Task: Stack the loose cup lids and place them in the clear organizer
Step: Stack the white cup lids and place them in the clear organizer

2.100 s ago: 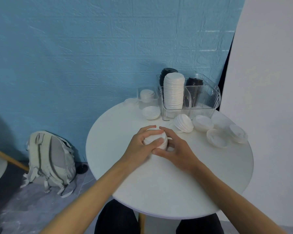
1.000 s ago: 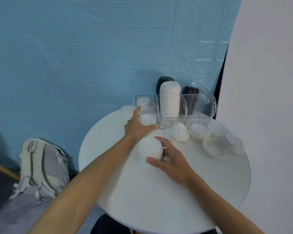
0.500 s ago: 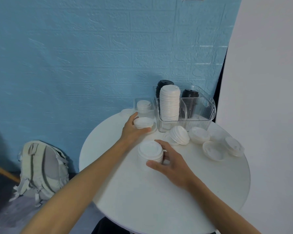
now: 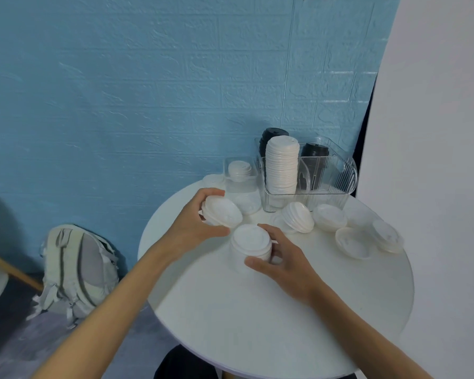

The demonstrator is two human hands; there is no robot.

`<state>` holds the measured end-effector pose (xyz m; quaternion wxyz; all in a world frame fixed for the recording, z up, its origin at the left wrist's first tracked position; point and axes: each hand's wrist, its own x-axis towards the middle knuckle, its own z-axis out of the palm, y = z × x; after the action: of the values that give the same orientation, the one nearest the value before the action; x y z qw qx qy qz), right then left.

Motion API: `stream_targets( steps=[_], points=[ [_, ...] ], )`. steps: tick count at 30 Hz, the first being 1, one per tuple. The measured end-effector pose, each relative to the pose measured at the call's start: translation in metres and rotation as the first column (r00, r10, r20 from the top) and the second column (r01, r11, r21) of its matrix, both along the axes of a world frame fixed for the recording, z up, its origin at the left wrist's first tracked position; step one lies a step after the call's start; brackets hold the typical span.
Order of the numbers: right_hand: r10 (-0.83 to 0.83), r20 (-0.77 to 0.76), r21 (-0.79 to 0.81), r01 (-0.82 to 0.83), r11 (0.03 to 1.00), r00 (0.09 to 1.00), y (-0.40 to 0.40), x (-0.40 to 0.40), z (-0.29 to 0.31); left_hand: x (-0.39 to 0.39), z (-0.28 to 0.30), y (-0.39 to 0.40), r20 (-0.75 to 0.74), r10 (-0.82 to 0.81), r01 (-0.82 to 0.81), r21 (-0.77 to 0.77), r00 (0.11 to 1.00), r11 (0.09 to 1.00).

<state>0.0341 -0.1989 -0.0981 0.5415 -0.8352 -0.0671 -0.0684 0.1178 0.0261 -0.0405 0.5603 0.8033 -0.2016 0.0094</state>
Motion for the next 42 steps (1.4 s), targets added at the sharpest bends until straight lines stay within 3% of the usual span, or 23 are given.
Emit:
stream_targets(
  steps=[2, 5, 7, 10, 13, 18, 42],
  points=[
    [-0.002, 0.002, -0.002, 0.002, 1.0, 1.0, 0.001, 0.0, 0.0, -0.002, 0.007, 0.005, 0.107, -0.006, -0.015, 0.197, 0.994, 0.98],
    [-0.006, 0.002, 0.001, 0.006, 1.0, 1.0, 0.001, 0.0, 0.0, -0.008, 0.02, 0.007, 0.248, -0.1, -0.051, 0.538, 0.963, 0.841],
    [-0.007, 0.002, -0.005, 0.007, 1.0, 1.0, 0.001, 0.001, 0.0, -0.014, 0.028, 0.002, 0.266, -0.208, -0.021, 0.661, 0.941, 0.75],
    [-0.004, 0.01, -0.008, 0.004, 1.0, 1.0, 0.0, -0.001, 0.0, -0.021, 0.038, -0.012, 0.187, -0.311, 0.081, 0.728, 0.932, 0.681],
    [0.004, 0.022, -0.014, -0.004, 1.0, 1.0, 0.0, -0.001, 0.002, -0.018, 0.046, -0.018, 0.083, -0.362, 0.197, 0.715, 0.928, 0.671],
    [0.016, 0.028, -0.019, -0.016, 1.0, 0.999, 0.0, -0.002, 0.005, -0.008, 0.046, -0.027, -0.051, -0.409, 0.37, 0.541, 0.911, 0.755],
    [0.032, 0.013, 0.03, -0.032, 0.999, 0.999, -0.001, 0.002, -0.001, -0.025, -0.004, -0.022, 0.063, -0.27, 0.242, 0.285, 0.961, 0.928]
  ],
)
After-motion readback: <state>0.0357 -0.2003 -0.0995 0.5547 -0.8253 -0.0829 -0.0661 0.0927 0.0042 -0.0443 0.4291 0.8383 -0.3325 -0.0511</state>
